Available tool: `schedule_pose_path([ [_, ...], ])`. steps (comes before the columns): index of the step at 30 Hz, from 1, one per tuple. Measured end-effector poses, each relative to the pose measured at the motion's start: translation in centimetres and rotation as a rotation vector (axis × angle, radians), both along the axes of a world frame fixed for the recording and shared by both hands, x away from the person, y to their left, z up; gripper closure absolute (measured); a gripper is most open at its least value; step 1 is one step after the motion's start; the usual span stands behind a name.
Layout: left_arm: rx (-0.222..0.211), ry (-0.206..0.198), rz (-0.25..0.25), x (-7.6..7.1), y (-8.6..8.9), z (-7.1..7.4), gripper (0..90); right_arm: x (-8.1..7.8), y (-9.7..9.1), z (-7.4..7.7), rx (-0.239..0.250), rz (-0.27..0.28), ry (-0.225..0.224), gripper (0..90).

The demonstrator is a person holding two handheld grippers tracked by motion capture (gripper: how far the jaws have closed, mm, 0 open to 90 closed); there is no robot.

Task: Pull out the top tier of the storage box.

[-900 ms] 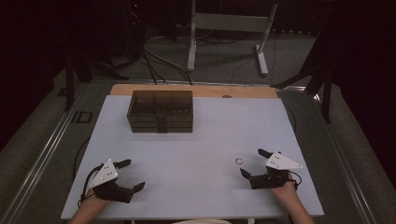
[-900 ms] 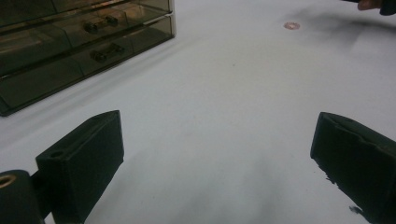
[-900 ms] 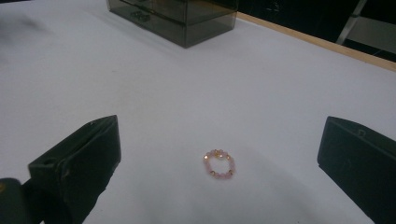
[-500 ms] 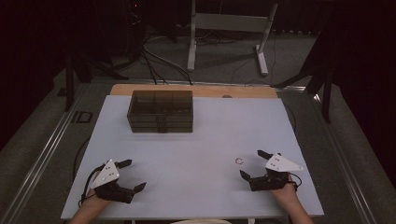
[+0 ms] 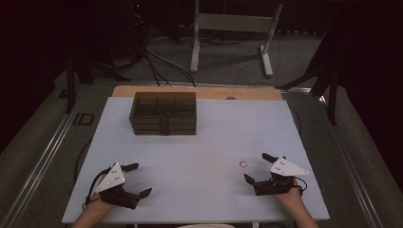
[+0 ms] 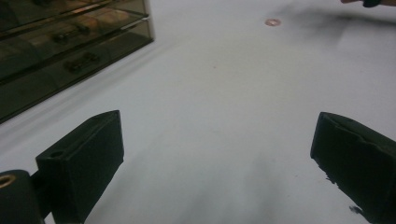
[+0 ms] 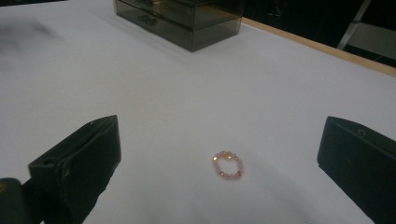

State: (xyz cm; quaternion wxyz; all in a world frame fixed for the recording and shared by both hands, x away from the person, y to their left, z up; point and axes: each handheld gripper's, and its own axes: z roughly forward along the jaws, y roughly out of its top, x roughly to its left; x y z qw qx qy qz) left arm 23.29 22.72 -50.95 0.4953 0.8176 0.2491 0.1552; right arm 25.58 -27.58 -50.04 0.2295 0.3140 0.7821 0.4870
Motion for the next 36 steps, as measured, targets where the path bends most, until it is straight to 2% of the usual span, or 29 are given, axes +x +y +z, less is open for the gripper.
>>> schedule_pose_path([
  [11,-0.002,-0.031,-0.032,0.2,-0.4,1.8,4.3,0.0,0.1,0.0,0.013,0.009,0.005,0.0],
  [23,0.048,-0.084,-0.049,0.9,-0.8,3.8,4.3,-0.2,0.1,0.2,0.021,0.007,-0.006,0.0],
  [30,0.077,-0.118,-0.055,1.7,-1.1,4.8,4.3,-0.2,0.1,0.2,0.015,0.010,-0.009,0.1],
  [36,0.097,-0.130,-0.071,2.6,-1.7,5.4,4.3,-0.2,0.1,0.2,0.019,0.006,-0.014,0.0],
])
